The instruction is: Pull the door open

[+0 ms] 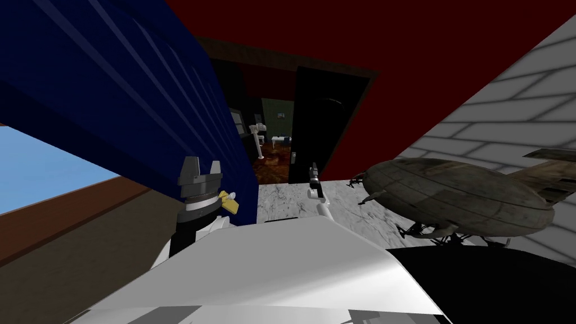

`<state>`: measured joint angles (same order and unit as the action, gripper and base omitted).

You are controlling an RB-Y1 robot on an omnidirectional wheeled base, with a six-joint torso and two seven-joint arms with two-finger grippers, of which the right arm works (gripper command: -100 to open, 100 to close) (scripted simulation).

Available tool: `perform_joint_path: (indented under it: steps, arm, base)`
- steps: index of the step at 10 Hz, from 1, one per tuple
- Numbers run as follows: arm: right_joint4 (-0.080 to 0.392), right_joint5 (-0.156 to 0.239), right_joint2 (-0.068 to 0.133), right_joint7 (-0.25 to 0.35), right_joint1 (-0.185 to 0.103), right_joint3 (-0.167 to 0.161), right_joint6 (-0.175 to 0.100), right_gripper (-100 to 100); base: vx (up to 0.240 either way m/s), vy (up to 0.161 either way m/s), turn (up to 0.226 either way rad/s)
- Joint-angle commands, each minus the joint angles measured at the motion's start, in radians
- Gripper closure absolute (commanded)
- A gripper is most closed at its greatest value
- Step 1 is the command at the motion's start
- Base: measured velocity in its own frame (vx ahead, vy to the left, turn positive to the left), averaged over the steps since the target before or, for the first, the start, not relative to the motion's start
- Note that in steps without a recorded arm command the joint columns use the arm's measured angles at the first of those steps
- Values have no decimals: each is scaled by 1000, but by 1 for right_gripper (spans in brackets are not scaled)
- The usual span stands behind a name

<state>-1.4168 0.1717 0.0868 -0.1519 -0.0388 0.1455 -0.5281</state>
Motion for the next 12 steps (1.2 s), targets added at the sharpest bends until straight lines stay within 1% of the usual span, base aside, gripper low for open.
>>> perform_joint_path:
  steps: [1,2,4,5,6,8,9,11,12]
  arm:
    - [50,7,0,-8,-37,7,3,-100]
    - [61,7,0,-8,-37,7,3,-100]
    - [128,15,0,-17,-86,14,0,-100]
    - [146,15,0,-17,-86,14,0,-100]
    - [187,19,-1,-22,-111,18,-2,-100]
    - [253,27,-2,-30,-159,25,-5,-100]
    - [271,27,-2,-30,-159,25,-5,-100]
    - [347,35,-4,-39,-206,33,-8,-100]
    - [352,35,-4,-39,-206,33,-8,-100]
  base:
    - [77,-51,69]
    - [59,-38,38]
    - [53,-44,67]
    - [50,-42,25]
    - [58,-34,34]
    - [78,-50,74]
    - [64,-44,35]
    - [67,-32,54]
    - [51,-32,30]
